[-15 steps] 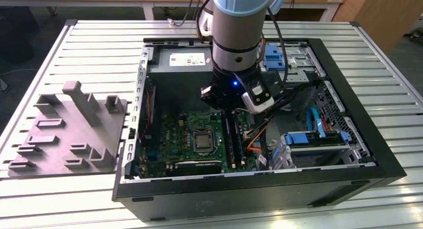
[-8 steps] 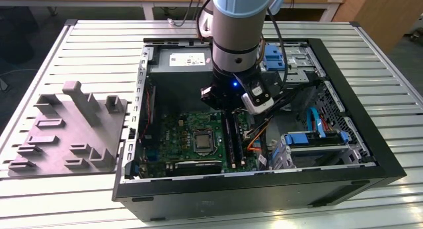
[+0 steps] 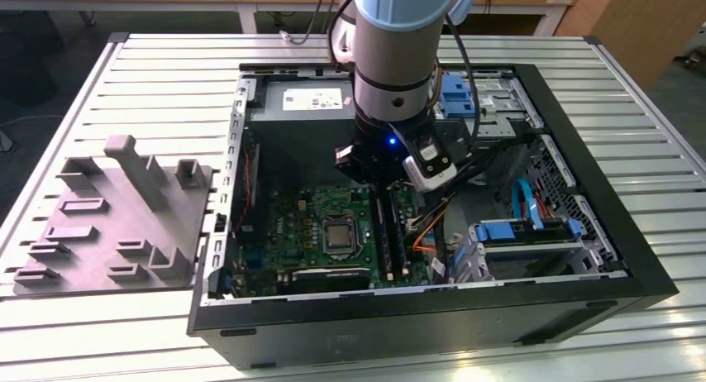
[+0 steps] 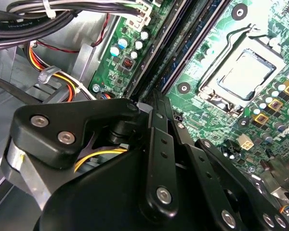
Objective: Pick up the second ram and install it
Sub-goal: 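Press down the second ram until it locks into place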
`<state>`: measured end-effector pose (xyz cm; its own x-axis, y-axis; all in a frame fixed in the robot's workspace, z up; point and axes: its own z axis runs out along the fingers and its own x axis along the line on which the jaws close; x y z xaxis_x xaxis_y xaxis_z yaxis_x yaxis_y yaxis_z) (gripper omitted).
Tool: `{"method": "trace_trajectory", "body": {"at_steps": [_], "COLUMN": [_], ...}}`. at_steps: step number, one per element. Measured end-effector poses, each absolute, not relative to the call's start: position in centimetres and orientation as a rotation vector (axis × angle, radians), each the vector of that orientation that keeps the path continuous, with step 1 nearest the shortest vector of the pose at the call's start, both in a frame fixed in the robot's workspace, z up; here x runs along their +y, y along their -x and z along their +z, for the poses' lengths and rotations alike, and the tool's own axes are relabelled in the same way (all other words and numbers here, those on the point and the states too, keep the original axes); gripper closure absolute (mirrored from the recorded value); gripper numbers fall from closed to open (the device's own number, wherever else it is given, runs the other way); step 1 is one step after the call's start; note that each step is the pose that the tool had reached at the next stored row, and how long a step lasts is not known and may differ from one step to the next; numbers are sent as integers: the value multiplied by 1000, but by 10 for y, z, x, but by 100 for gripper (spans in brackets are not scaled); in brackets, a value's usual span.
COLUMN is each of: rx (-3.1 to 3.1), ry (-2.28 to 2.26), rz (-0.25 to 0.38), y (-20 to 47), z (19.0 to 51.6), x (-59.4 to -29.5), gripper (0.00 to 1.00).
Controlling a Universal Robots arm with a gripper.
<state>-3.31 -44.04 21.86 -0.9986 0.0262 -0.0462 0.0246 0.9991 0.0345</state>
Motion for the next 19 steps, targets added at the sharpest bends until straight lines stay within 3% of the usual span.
{"method": "trace_trajectory", "body": {"at_steps": [19], "rx": [3094], "ry": [-39], "rz": [52], "y": [33], "z": [215], "x": [-440], "gripper": [90]}}
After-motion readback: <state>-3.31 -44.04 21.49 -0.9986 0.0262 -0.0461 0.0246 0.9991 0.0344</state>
